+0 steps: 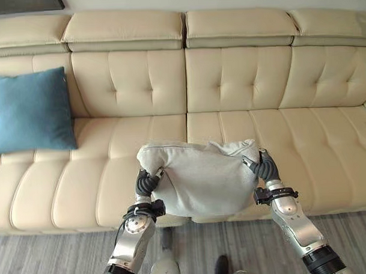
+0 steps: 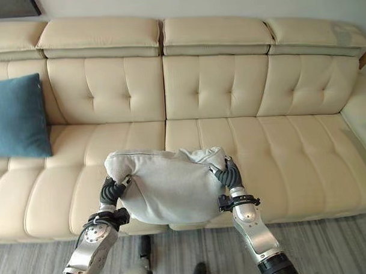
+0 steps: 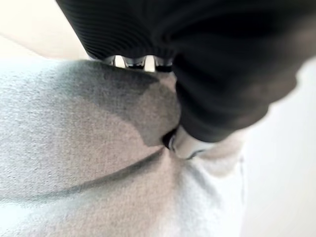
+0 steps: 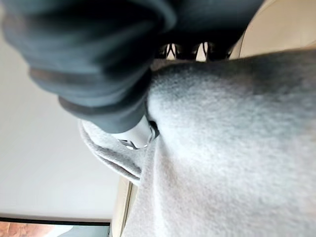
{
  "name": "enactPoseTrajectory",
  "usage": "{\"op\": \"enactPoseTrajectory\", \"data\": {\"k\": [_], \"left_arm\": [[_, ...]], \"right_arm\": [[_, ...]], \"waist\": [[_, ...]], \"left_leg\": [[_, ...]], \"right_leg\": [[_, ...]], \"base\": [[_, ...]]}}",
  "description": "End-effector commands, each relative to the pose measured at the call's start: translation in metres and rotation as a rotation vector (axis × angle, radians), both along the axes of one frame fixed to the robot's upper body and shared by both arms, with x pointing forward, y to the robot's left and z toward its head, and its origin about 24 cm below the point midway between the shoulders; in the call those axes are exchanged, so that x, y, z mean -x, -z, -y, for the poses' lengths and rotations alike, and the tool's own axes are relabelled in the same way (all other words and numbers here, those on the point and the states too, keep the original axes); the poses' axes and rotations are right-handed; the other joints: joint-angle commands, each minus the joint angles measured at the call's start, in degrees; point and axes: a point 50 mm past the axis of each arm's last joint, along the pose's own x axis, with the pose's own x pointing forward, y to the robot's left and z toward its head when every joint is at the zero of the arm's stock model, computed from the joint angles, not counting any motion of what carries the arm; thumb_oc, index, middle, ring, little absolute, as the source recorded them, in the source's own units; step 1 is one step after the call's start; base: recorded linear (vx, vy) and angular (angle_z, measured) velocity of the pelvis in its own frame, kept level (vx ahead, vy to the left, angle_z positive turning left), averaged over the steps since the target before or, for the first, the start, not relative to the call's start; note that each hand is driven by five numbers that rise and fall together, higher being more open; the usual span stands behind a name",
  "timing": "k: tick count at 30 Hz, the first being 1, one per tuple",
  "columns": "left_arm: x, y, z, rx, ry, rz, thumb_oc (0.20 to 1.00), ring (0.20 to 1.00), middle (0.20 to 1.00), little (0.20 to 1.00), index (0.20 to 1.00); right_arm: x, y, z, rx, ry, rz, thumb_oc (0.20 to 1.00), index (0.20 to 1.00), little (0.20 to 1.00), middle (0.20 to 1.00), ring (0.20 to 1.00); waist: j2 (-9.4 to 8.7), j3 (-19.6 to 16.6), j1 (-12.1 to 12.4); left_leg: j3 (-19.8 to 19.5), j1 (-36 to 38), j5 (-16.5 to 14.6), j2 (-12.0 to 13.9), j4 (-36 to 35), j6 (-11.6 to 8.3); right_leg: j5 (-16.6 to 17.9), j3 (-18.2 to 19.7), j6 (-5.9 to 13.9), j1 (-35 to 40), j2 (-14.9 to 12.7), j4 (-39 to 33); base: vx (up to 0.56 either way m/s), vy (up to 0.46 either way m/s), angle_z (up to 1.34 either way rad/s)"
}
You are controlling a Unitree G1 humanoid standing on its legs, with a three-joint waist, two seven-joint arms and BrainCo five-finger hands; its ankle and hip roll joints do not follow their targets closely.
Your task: Pick up all the scattered cushions and arrange them neatly on the sofa.
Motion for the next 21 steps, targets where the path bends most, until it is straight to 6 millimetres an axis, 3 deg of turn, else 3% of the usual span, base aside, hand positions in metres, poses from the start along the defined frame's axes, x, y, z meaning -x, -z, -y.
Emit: {"op": "enactPoseTrajectory", "data": {"k": [1,3,5,8,10,21], "left_arm": [[-0.011,-0.042,0.002,-0.021,0.049,0.221,0.200,0.200,0.200,0.200,0.200],[-0.011,-0.044,0.001,-0.028,0.049,0.225,0.200,0.200,0.200,0.200,0.200],[-0.013,-0.048,-0.001,-0.056,0.048,0.243,0.200,0.200,0.200,0.200,0.200],[-0.015,-0.051,-0.003,-0.058,0.044,0.257,0.200,0.200,0.200,0.200,0.200],[-0.015,-0.052,-0.004,-0.063,0.045,0.265,0.200,0.200,0.200,0.200,0.200],[-0.021,-0.056,0.007,-0.053,0.039,0.286,0.200,0.200,0.200,0.200,0.200]], "right_arm": [[-0.003,-0.036,-0.012,-0.058,-0.035,0.190,0.200,0.200,0.200,0.200,0.200],[-0.004,-0.036,-0.013,-0.057,-0.040,0.193,0.200,0.200,0.200,0.200,0.200],[-0.005,-0.039,-0.021,-0.088,-0.053,0.207,0.200,0.200,0.200,0.200,0.200],[-0.007,-0.042,-0.023,-0.098,-0.060,0.217,0.200,0.200,0.200,0.200,0.200],[-0.007,-0.039,-0.026,-0.099,-0.070,0.202,0.200,0.200,0.200,0.200,0.200],[-0.016,-0.040,-0.035,-0.105,-0.081,0.193,0.200,0.200,0.200,0.200,0.200]], "waist": [[-2.07,-4.1,1.0],[-1.96,-3.7,0.7],[-1.71,-3.0,0.2],[-1.56,-2.7,0.0],[-2.27,-3.0,-0.3],[-2.23,-6.1,0.1]], "left_leg": [[0.2,2.6,-7.7,0.8,2.0,-1.78],[0.6,3.1,-8.1,0.7,1.9,-1.24],[1.9,4.7,-9.1,0.5,0.8,-0.37],[2.2,5.4,-9.5,0.1,0.4,-0.57],[1.9,5.9,-10.2,-0.7,0.9,-0.85],[0.7,9.6,-11.1,-0.4,-0.5,-1.93]], "right_leg": [[-7.2,4.8,5.06,-3.9,-3.6,11.1],[-6.4,5.2,5.74,-5.9,-3.9,14.4],[-5.1,7.1,6.72,-12.5,-4.2,20.0],[-2.9,6.4,6.50,-14.1,-4.7,14.9],[-1.3,6.7,6.70,-12.0,-4.5,5.4],[-0.2,3.6,6.56,-3.5,-4.5,-0.7]], "base": [[0.06,0.242,0.01],[-0.01,0.142,-0.13],[-0.02,0.100,-0.18],[0.01,0.005,-0.21],[0.06,-0.037,-0.06],[0.11,-0.034,0.07]]}}
